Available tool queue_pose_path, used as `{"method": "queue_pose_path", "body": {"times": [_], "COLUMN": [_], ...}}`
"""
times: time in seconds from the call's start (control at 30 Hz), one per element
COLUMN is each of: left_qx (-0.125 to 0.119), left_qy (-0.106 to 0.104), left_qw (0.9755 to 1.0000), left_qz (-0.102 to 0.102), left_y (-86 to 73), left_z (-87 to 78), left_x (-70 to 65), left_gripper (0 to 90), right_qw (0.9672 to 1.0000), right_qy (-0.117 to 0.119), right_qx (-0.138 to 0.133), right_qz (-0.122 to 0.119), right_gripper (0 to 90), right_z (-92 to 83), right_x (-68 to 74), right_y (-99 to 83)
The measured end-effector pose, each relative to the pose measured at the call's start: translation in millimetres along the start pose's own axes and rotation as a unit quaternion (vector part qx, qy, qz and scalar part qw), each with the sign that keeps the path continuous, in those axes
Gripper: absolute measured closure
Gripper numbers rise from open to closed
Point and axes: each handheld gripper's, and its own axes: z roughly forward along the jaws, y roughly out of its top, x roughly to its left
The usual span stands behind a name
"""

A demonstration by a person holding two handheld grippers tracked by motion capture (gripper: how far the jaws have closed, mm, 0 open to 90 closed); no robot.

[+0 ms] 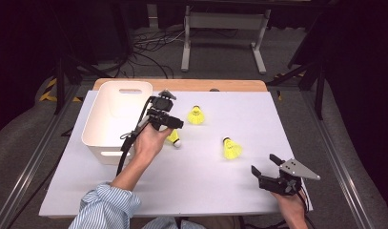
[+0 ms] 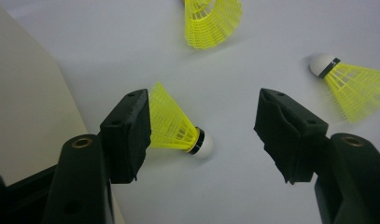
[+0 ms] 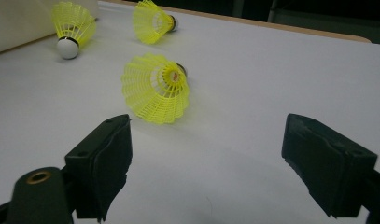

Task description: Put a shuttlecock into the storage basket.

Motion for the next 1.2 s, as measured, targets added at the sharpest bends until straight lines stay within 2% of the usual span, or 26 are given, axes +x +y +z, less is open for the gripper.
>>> {"method": "queue_pose_path", "body": {"times": [0.53, 0.77, 1.1, 1.2], "left_qx": [0.039, 0.046, 0.078, 0.081], "left_qy": [0.033, 0.043, 0.057, 0.056], "left_qw": [0.9986, 0.9978, 0.9950, 0.9947], "left_qz": [-0.016, -0.021, -0.026, -0.030], "left_y": [7.9, 12.1, 19.8, 21.5], "left_z": [16.6, 22.1, 38.1, 41.0], "left_x": [-1.4, -2.6, -2.8, -4.0], "left_gripper": [36.8, 37.7, 40.1, 39.9], "right_qw": [1.0000, 1.0000, 1.0000, 1.0000], "right_qy": [0.003, 0.003, 0.003, 0.004], "right_qx": [0.001, 0.001, 0.001, 0.000], "right_qz": [-0.004, -0.007, -0.008, -0.006], "right_gripper": [16.8, 16.8, 16.8, 16.8], "right_z": [1.2, 1.1, 0.6, 0.5], "right_x": [1.4, 1.5, 2.0, 1.9], "right_y": [0.4, 0.5, 0.7, 0.7]}}
